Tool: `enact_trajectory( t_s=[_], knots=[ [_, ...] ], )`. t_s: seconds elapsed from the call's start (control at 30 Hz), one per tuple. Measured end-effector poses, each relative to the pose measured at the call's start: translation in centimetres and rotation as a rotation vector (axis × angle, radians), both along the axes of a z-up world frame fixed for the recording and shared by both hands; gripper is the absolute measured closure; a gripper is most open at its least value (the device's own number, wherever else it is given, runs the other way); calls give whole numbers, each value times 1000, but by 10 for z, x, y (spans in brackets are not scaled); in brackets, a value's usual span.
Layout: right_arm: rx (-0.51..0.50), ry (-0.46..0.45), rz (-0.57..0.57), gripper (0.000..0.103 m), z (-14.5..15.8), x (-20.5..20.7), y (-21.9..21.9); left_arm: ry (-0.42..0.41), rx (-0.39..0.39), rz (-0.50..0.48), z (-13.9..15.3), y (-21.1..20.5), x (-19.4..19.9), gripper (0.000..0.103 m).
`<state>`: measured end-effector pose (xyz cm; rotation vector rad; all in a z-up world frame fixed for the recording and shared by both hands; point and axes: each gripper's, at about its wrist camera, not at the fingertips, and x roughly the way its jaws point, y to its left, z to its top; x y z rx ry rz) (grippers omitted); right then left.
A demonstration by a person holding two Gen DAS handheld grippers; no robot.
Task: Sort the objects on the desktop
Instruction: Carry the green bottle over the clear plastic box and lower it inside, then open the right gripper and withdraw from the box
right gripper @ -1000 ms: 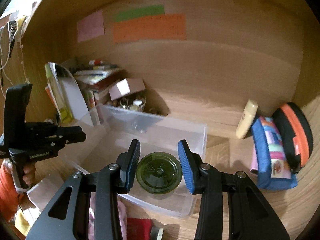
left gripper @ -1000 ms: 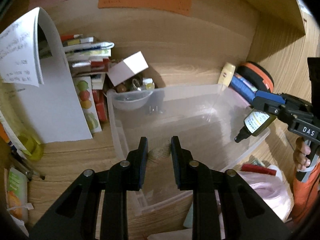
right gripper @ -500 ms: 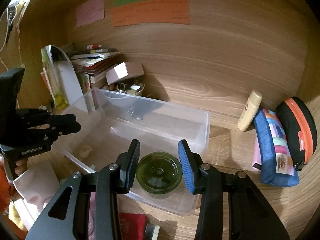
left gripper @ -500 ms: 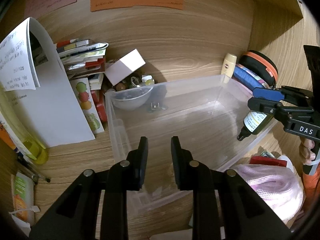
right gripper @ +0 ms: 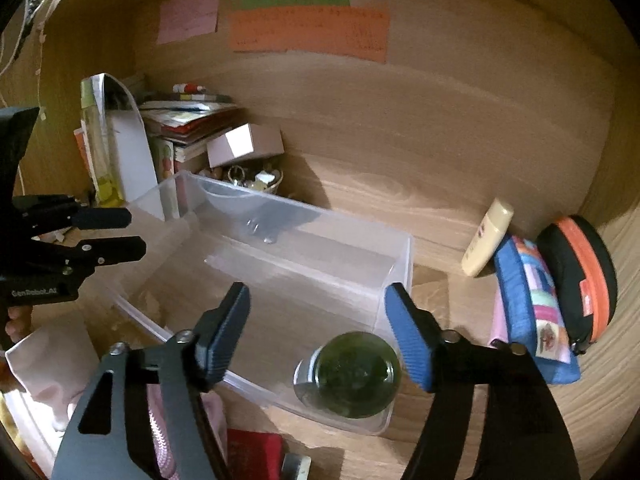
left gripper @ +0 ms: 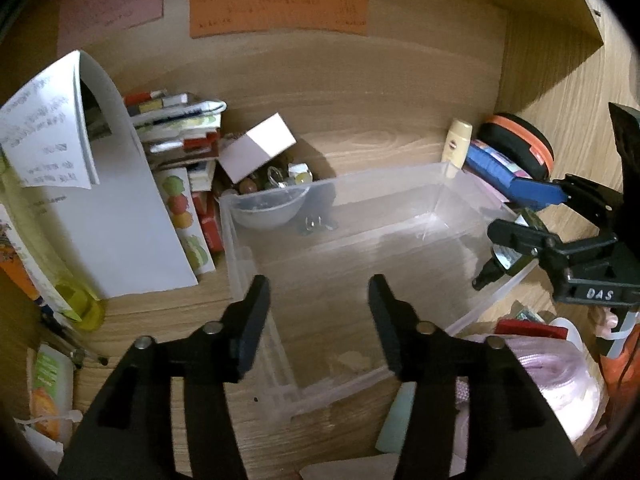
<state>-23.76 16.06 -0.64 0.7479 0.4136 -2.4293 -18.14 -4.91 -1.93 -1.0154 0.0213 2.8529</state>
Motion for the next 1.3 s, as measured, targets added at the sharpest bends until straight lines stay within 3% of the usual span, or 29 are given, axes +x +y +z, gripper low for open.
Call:
enact_trajectory(
  t_s=[0.07,0.2,0.4,0.57,0.63,0.9,1.0,1.3],
  knots=[
    [0,30,-7,19,1,4,0,17,-2,8,3,-1,2,43],
    [-7,39,-4,17,3,5,0,45,-2,24,7,-4,6,30],
    [-9,15,17,8,3,6,-4,69,-17,26,9,-3,9,18],
    [-20,-2,10,7,12,13,-4,79,-53,42,17,2,15,16],
    [-27,-10,3,7,19,18,-1,88,-54,50,24,-1,23,11],
    [-99,33,-48,0,40,55,27,150,-69,75,46,-9,64,7],
    [-120,31,-65,0,42,67,38,164,-70,99,48,-11,78,2],
    [-110,27,-110,0,34,101,61,153,-73,107,44,-16,113,2]
  ],
)
